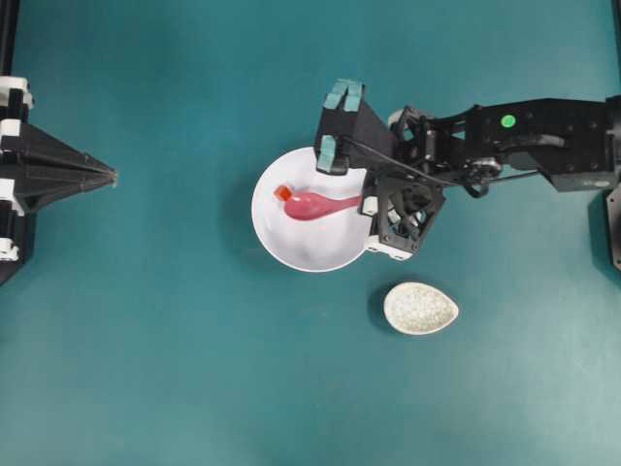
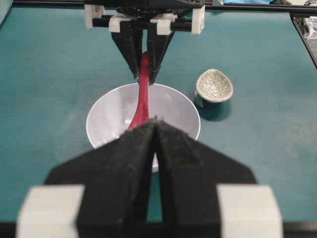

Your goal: Grip the spoon and scoop the red block from the bowl with right arm.

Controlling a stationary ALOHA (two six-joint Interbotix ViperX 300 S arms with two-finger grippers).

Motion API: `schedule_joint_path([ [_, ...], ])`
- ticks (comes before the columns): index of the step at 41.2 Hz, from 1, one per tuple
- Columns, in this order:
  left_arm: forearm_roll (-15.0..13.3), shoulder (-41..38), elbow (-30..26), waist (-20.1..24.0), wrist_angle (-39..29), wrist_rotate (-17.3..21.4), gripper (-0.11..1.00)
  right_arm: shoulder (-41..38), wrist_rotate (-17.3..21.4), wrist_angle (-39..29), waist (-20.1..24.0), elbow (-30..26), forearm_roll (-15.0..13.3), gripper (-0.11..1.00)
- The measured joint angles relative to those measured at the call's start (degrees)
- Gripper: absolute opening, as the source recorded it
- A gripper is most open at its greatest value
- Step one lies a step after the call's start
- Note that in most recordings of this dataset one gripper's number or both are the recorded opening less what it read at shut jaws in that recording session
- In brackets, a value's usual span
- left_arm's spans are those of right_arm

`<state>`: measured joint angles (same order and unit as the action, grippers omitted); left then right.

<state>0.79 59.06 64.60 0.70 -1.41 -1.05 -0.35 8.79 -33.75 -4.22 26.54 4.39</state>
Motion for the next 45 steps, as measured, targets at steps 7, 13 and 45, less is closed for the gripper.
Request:
schedule_joint_path([
  [7, -0.1, 0.0, 0.0, 0.0, 0.0, -0.8, 0.0, 0.2, 0.1, 1.0, 0.1, 0.6, 0.0, 0.22],
  [13, 0.0, -0.1, 0.0, 0.0, 0.0, -1.1, 0.0, 0.2, 0.1, 1.4, 0.1, 0.7, 0.0, 0.22],
  [45, 0.0, -0.1, 0.0, 0.0, 0.0, -0.6, 0.0, -0.3, 4.0, -1.8, -1.7, 0.6, 0.0, 0.22],
])
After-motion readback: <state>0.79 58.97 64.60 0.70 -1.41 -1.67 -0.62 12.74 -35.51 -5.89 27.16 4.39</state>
